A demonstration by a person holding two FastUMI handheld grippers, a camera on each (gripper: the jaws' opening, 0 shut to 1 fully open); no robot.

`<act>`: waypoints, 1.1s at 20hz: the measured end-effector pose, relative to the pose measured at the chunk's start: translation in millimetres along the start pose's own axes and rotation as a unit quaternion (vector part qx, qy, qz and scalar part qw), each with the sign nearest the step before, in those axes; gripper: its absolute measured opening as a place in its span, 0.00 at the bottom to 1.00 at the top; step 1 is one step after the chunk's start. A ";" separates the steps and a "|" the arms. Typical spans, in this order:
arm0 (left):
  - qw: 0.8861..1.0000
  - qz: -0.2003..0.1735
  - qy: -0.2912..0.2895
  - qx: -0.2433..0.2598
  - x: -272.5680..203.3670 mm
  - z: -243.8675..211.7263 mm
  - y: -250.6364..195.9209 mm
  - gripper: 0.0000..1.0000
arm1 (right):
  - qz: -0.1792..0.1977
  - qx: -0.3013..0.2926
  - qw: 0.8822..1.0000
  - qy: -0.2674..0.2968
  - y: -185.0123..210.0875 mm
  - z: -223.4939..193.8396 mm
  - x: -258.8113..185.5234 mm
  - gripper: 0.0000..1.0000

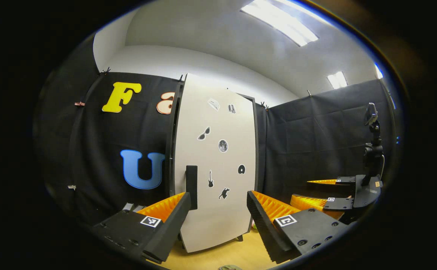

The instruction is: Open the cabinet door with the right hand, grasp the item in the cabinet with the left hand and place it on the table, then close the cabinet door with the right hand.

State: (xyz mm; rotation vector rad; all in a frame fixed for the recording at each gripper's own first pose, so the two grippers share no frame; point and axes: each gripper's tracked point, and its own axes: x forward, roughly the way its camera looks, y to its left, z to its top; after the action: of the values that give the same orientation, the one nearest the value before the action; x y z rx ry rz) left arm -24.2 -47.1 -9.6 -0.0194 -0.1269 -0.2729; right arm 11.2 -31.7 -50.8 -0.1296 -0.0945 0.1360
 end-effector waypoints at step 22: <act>1.000 0.004 0.007 0.007 1.4 -1.2 3.0 0.94 | 0.006 -0.008 1.000 0.001 5.7 9.6 0.8 0.97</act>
State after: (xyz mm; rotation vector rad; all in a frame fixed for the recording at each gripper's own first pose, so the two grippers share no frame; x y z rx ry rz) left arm -21.9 -44.7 -10.6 -0.0048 -0.1156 -0.2638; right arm 10.2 -24.8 -42.1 -0.1456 -0.0930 0.1480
